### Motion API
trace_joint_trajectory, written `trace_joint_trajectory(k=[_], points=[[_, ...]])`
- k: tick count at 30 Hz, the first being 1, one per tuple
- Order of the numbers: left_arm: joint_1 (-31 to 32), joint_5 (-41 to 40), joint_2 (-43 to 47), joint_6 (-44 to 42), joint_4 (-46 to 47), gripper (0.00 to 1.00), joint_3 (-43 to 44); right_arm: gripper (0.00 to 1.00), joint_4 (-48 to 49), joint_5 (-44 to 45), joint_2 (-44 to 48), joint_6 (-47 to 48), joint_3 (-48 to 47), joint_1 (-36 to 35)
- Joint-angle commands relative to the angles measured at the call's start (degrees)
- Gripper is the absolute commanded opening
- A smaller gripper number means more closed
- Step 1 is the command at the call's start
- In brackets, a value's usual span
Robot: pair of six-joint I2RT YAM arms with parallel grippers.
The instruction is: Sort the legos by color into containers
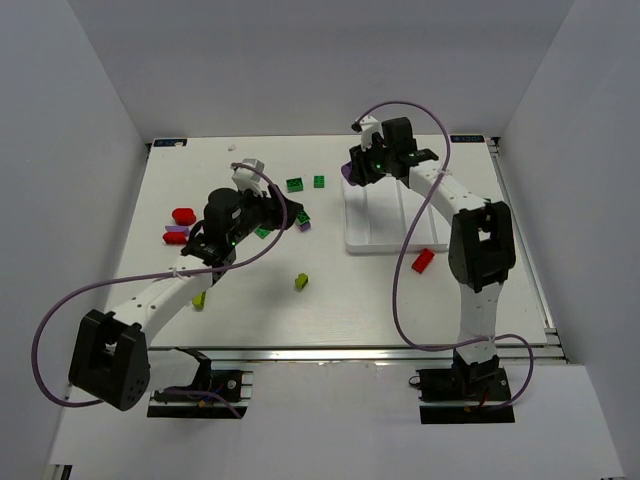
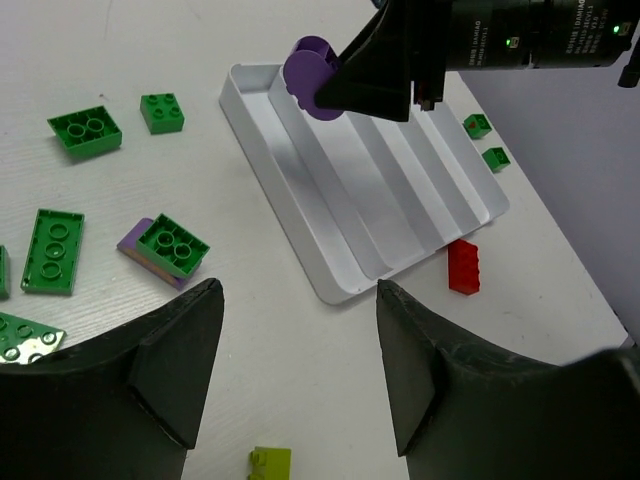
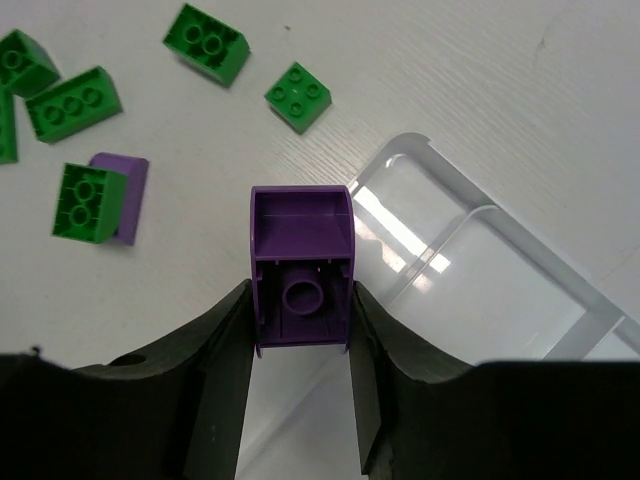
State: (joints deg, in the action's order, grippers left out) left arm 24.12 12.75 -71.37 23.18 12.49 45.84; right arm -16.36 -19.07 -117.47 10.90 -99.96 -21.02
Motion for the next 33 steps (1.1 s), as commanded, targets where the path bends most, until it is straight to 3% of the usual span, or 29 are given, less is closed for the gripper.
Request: trace_joint_trajectory(k=[1, 12, 15, 16, 19, 21, 24, 28, 30, 33], points=[[0.14, -0.55, 0.53, -0.59, 0.15, 0.72, -0.84, 0.06, 2.29, 3.87, -2.05, -0.79, -2.26, 0.10], [0.14, 2.63, 3.26, 2.83, 2.27, 0.73, -2.78, 0.16, 5.29, 7.29, -5.84, 0.62, -1.37, 0.19], [0.14, 3.06, 3.00, 3.27, 2.45, 0.73, -2.87, 0.31, 4.68, 7.56, -6.98, 0.97, -2.34, 0.19], [0.14, 3.15, 2.82, 3.28, 2.36, 0.73, -2.87, 0.41, 4.41, 7.56, -7.59, 1.06, -2.60, 0.19], [0.14, 2.98, 2.56, 3.19, 2.01, 0.73, -2.78, 0.61, 3.53, 7.64, -8.30, 1.32, -3.31, 0.19], [0.14, 2.72, 2.64, 2.93, 1.66, 0.74, -2.78, 0.69, 3.35, 7.99, -7.78, 1.50, -3.13, 0.19], [0.14, 2.37, 2.82, 2.49, 1.22, 0.74, -2.69, 0.76, 3.09, 6.95, -5.50, 1.15, -2.61, 0.62], [0.14, 2.01, 2.73, 1.96, 0.87, 0.73, -2.69, 0.78, 3.09, 4.05, -0.40, 0.53, -0.50, 1.85], [0.14, 2.10, 2.82, 1.87, 0.95, 0.69, -2.87, 0.77, 2.65, 2.03, 1.97, 0.79, 1.60, 2.73], [0.14, 3.06, 2.38, 1.69, 1.39, 0.39, -2.87, 0.74, 0.64, -2.35, 7.24, 1.32, 4.07, 4.05]])
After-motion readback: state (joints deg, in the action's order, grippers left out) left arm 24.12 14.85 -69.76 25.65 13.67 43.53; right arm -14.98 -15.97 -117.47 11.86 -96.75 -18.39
